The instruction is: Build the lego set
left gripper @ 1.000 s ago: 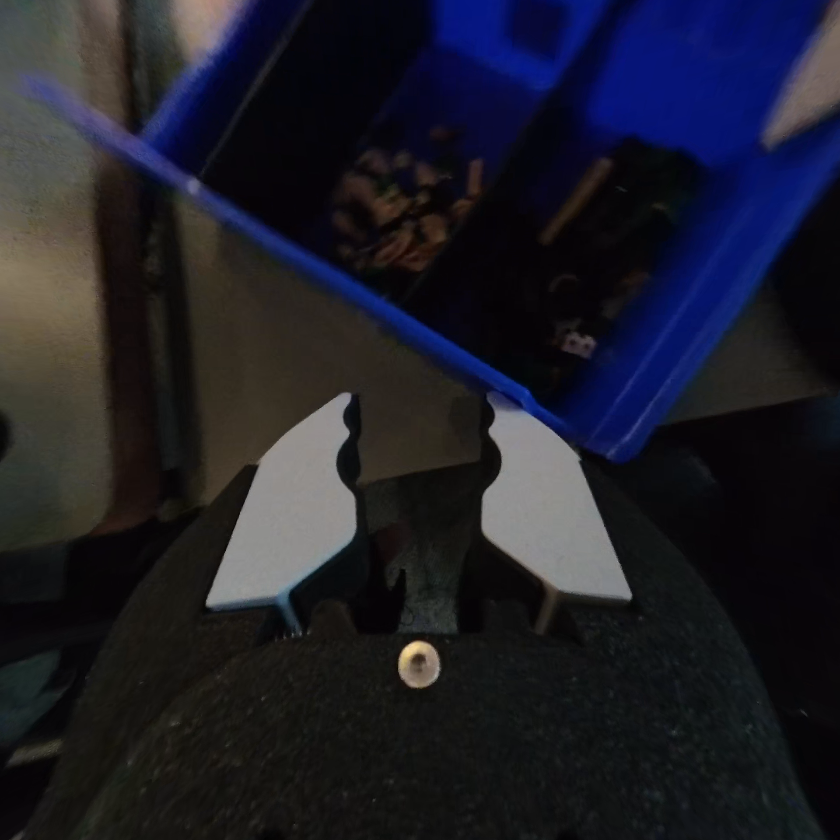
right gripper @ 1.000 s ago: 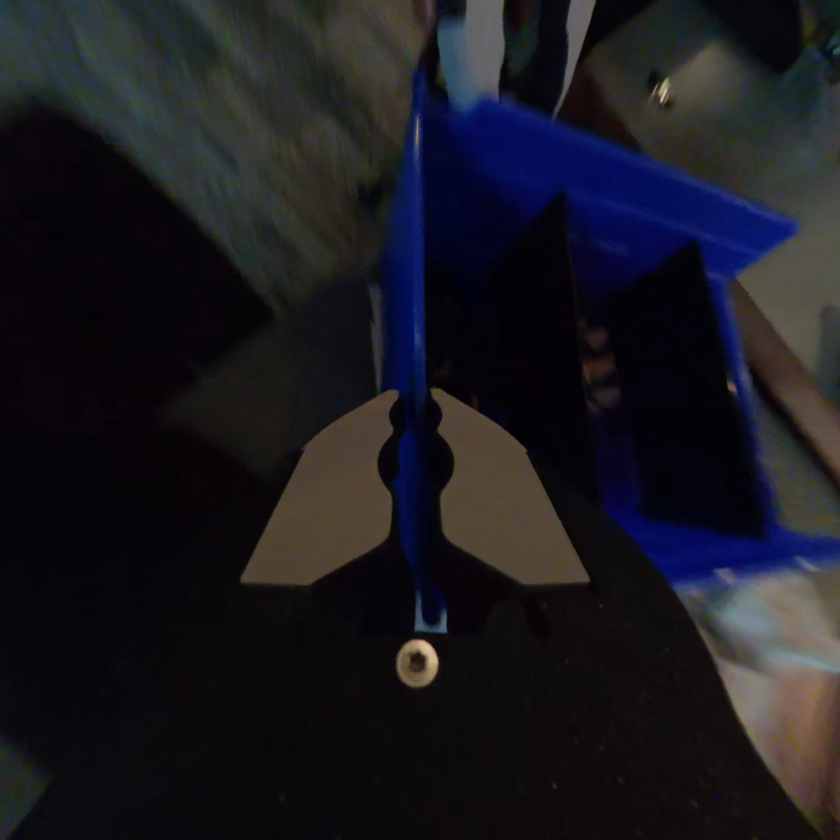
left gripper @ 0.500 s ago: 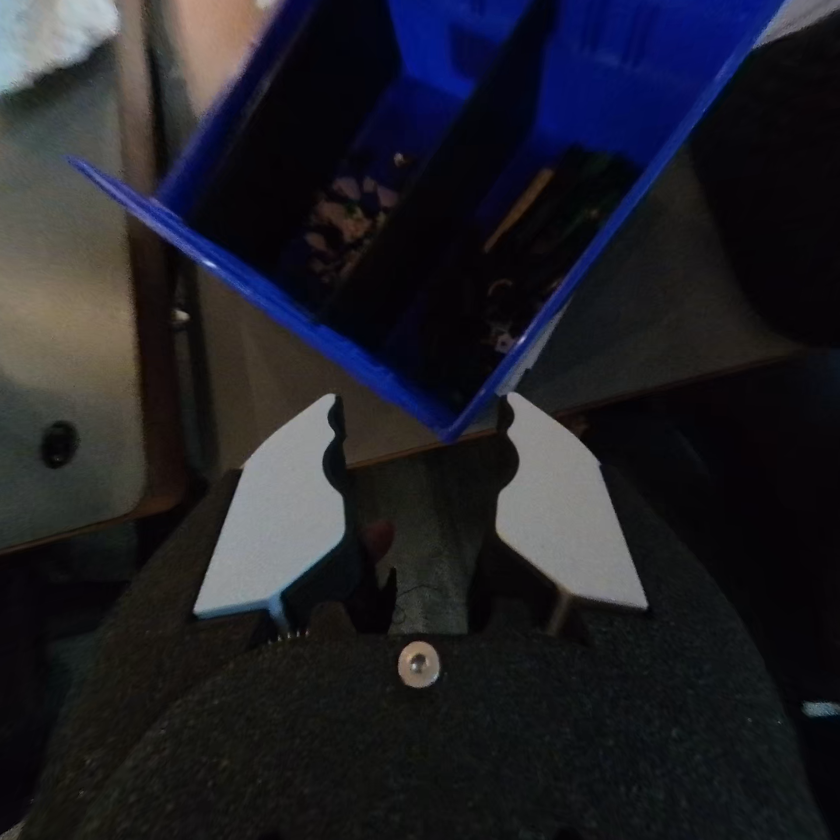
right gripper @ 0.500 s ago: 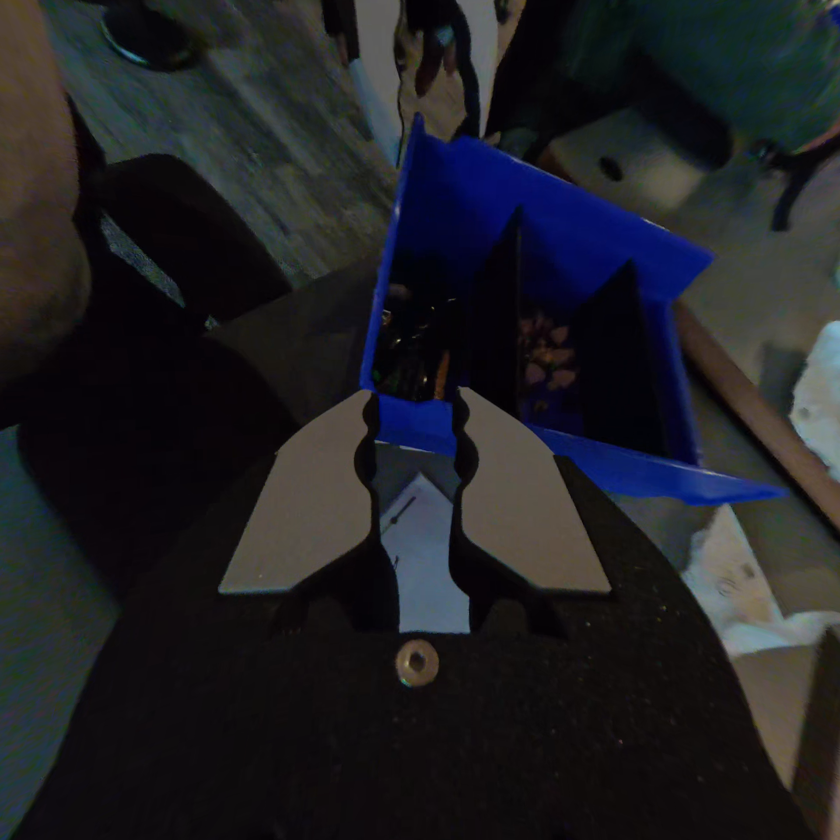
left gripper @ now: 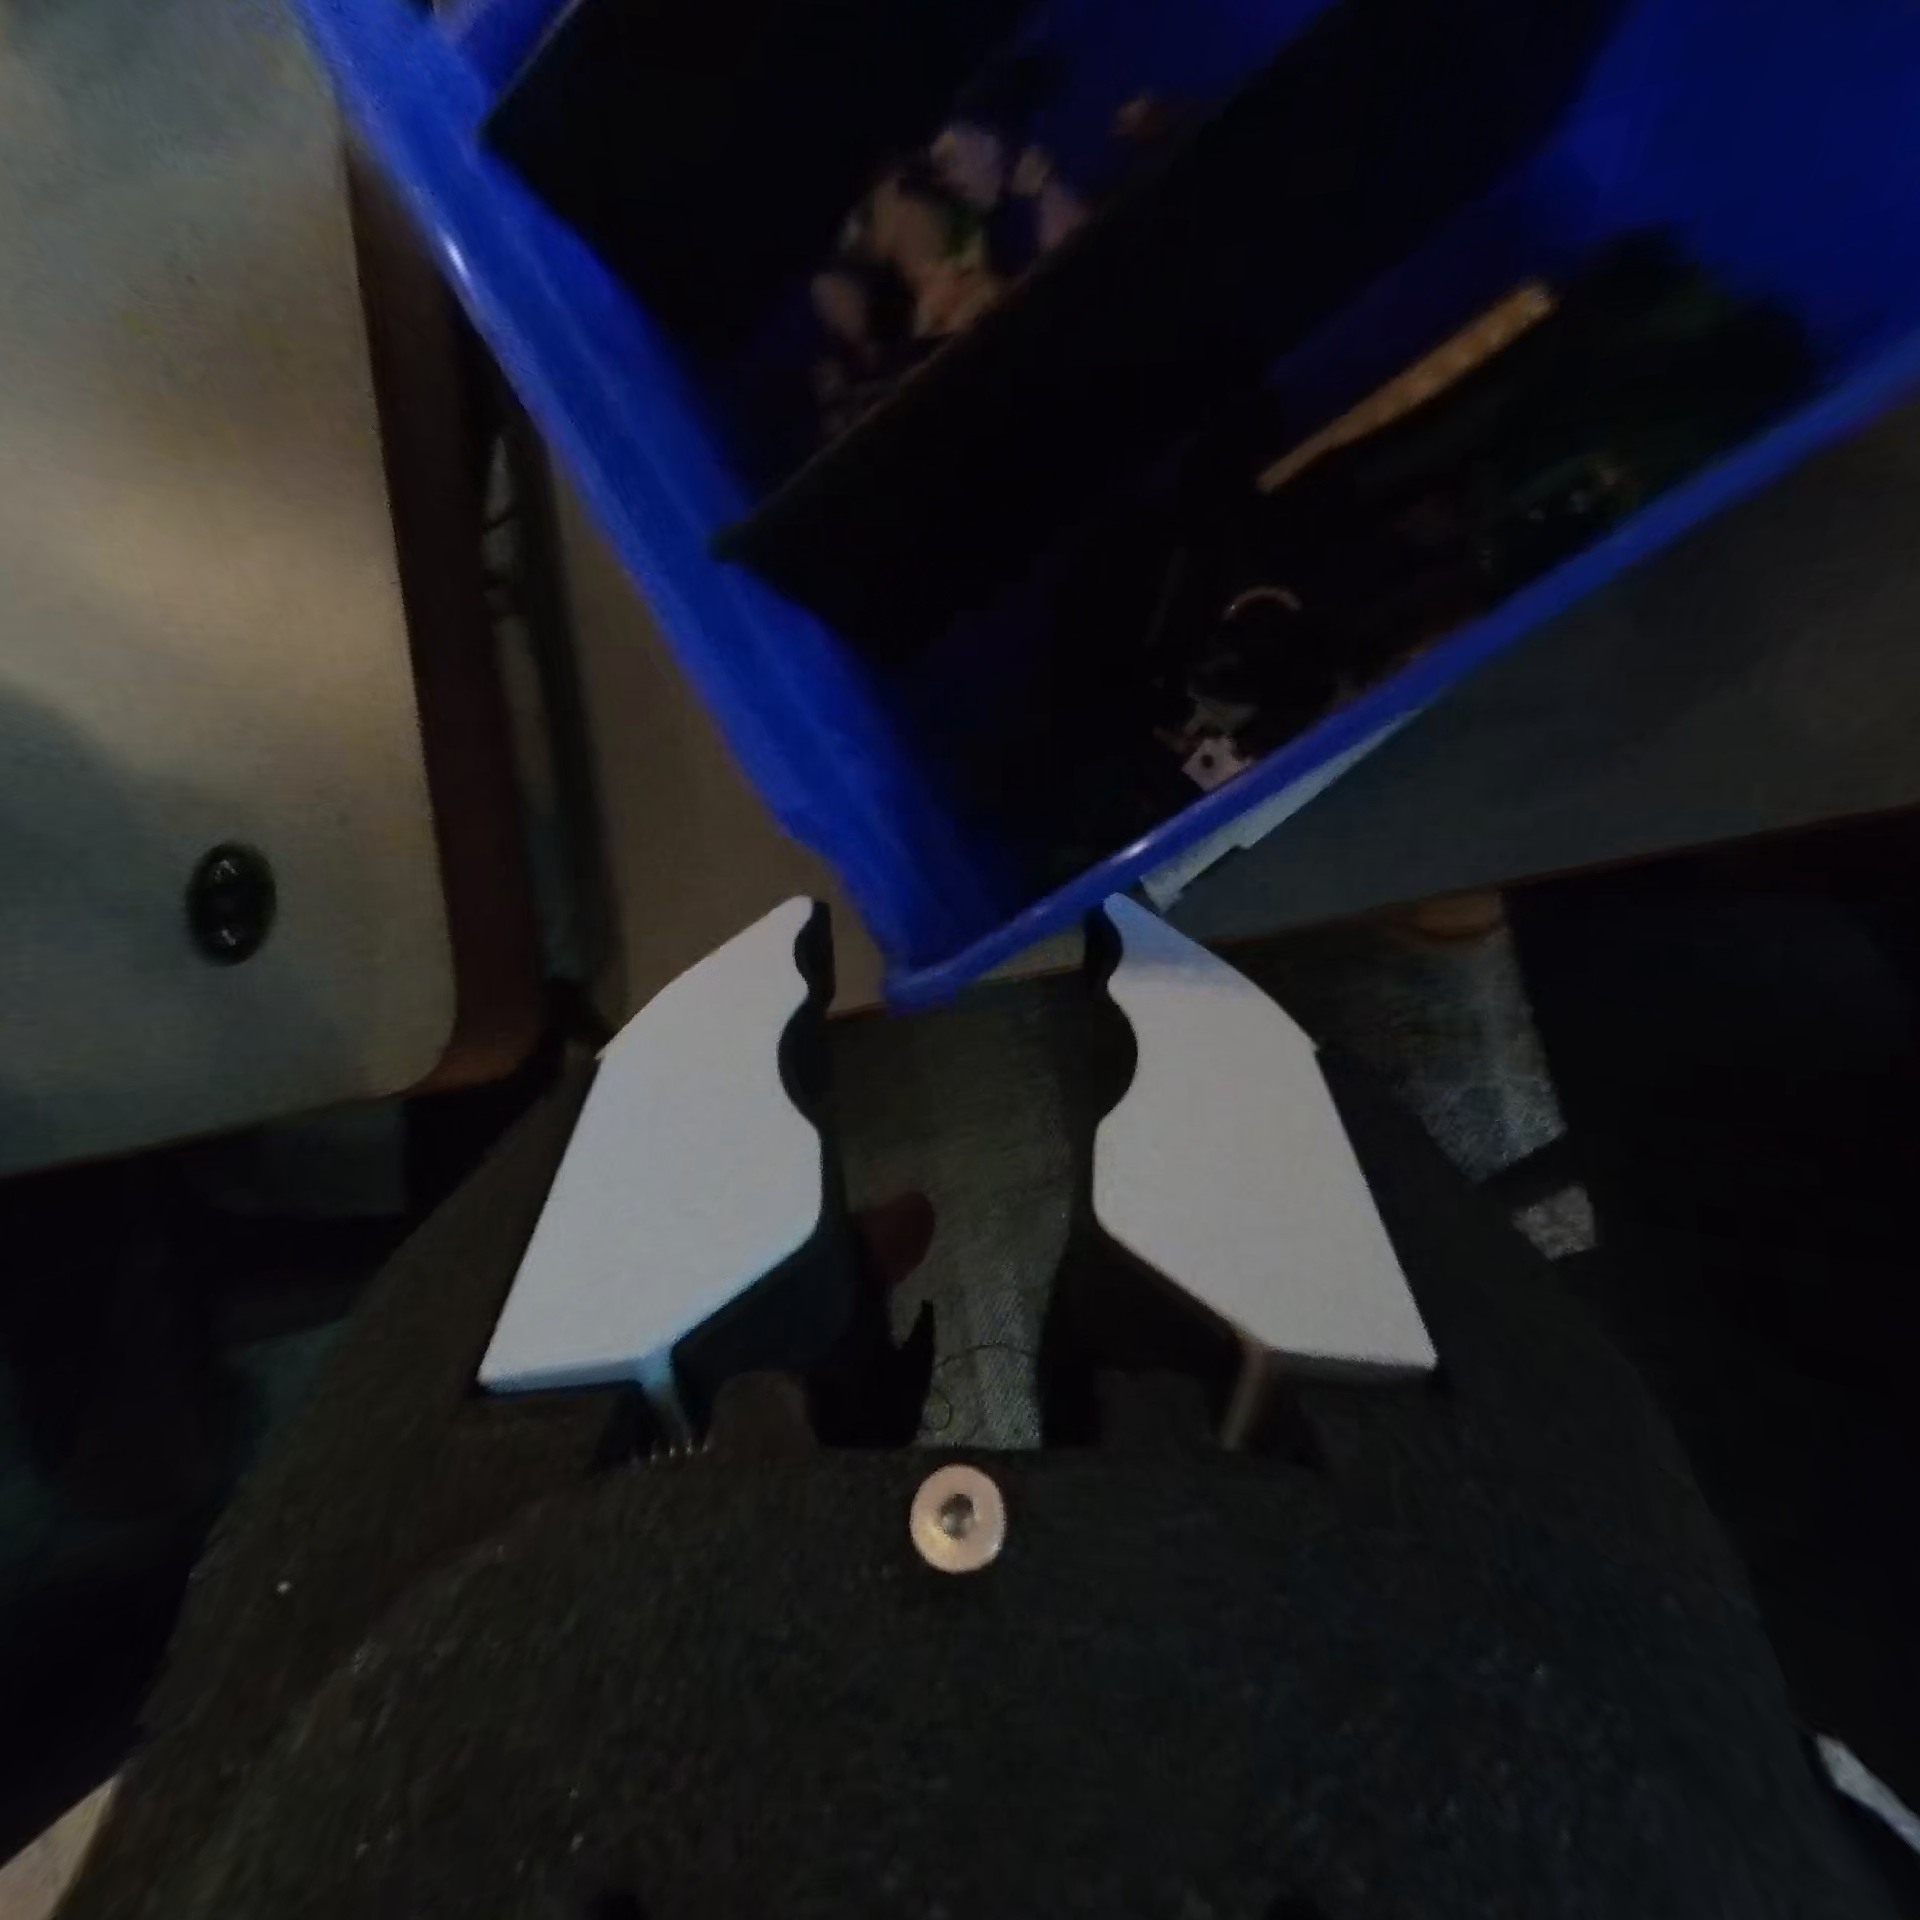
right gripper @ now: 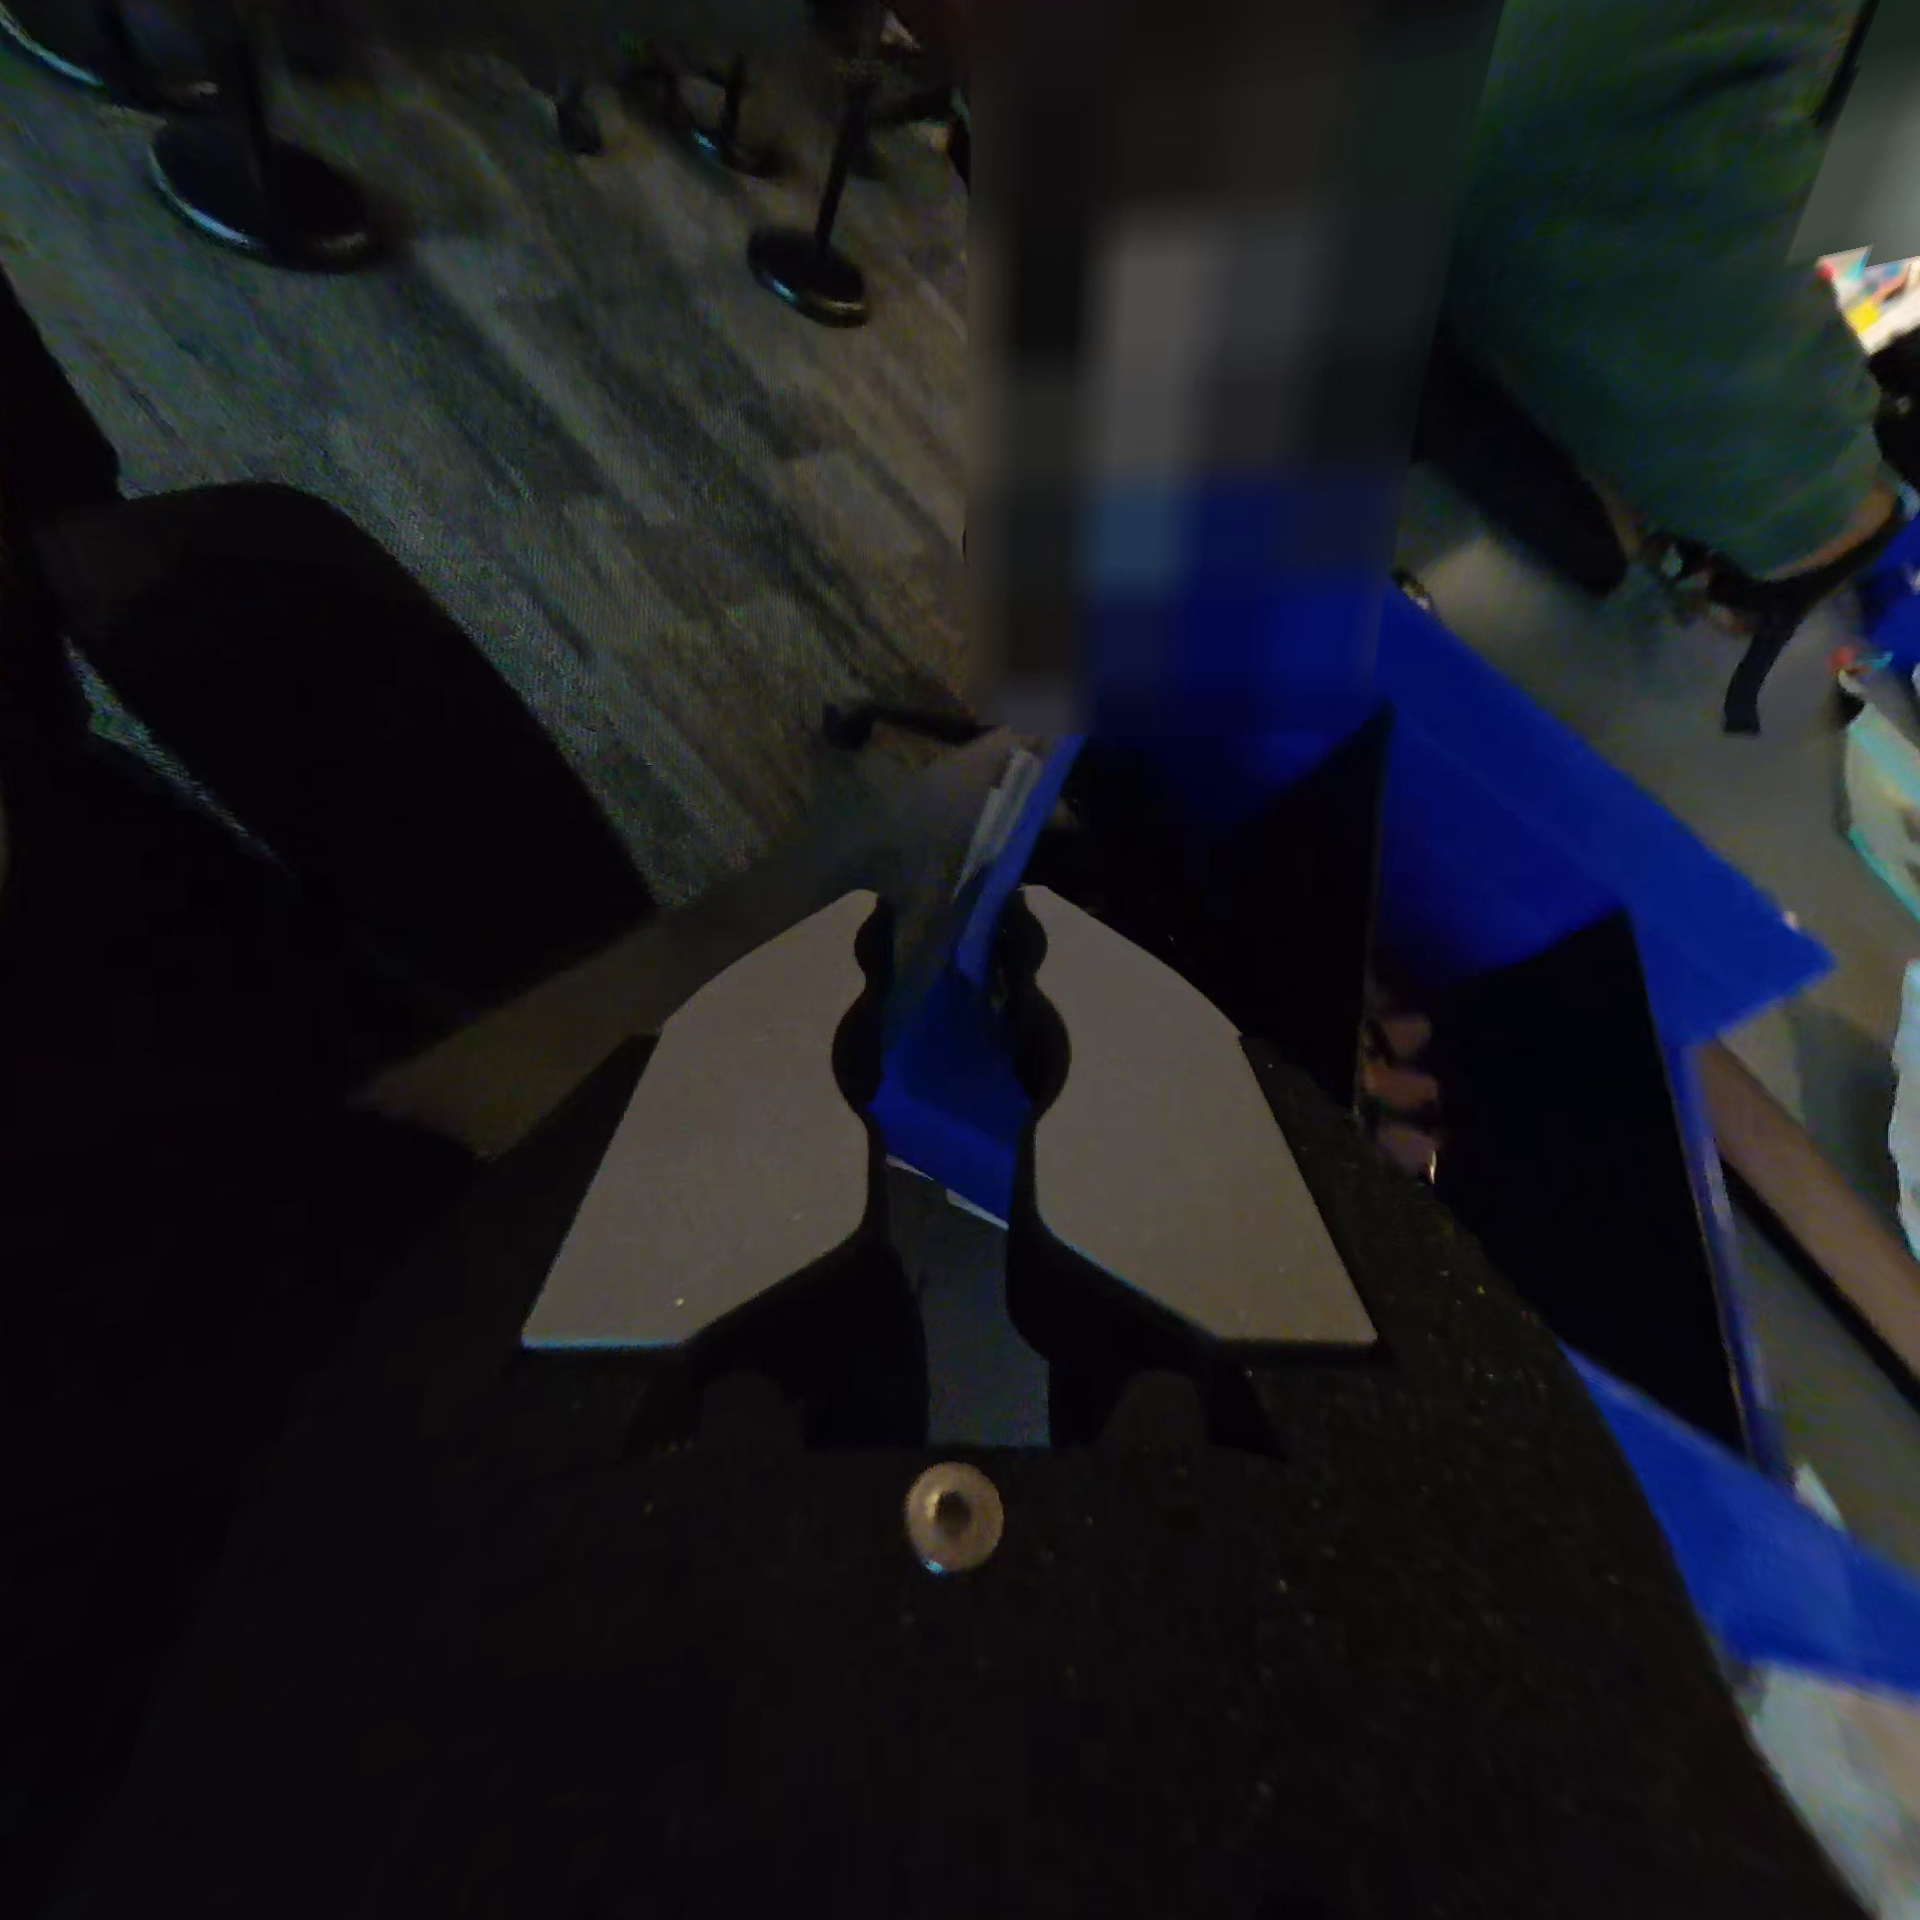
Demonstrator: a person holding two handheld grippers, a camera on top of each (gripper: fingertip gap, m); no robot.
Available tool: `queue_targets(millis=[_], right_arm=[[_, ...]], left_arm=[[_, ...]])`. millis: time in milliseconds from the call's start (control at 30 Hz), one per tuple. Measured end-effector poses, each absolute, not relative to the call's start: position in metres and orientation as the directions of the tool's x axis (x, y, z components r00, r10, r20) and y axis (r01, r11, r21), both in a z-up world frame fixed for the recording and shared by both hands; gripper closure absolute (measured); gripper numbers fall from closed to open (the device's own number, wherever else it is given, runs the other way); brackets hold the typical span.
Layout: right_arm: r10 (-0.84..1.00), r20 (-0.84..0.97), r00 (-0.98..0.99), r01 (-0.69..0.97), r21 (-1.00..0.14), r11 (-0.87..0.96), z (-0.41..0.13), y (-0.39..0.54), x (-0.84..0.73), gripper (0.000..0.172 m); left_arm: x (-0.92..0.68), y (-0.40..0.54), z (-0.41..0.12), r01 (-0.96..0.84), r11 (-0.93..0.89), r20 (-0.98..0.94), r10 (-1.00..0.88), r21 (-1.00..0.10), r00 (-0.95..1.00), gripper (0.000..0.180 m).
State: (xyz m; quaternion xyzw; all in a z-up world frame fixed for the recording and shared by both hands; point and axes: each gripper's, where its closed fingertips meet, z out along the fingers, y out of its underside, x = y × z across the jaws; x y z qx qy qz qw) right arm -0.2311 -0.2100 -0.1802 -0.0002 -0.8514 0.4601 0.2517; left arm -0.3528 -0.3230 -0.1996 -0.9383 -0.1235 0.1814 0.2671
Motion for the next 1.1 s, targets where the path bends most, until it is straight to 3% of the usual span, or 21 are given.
queue_targets(millis=[233, 400, 567, 733, 1100], right_arm=[[0.203, 0.420, -0.884, -0.242, -0.785, 0.570, -0.179, -0.235, -0.223, 0.140], [0.292, 0.371, -0.882, -0.198, -0.852, 0.485, -0.128, -0.202, -0.226, 0.140], [0.226, 0.486, -0.844, -0.203, -0.680, 0.705, -0.140, -0.151, -0.264, 0.135], [0.148, 0.536, -0.831, -0.230, -0.575, 0.785, -0.170, -0.149, -0.279, 0.142], [0.238, 0.551, -0.800, -0.193, -0.612, 0.767, -0.174, -0.140, -0.274, 0.145]], left_arm=[[-0.372, -0.337, -0.207, 0.154, -0.840, -0.276, 0.336, -0.521, 0.900, 0.130], [-0.373, -0.344, -0.206, 0.132, -0.843, -0.277, 0.313, -0.521, 0.908, 0.133], [-0.371, -0.336, -0.209, 0.136, -0.819, -0.212, 0.298, -0.558, 0.931, 0.134], [-0.372, -0.326, -0.209, 0.108, -0.812, -0.225, 0.283, -0.574, 0.932, 0.134], [-0.375, -0.300, -0.210, 0.056, -0.815, -0.243, 0.236, -0.576, 0.941, 0.132]])
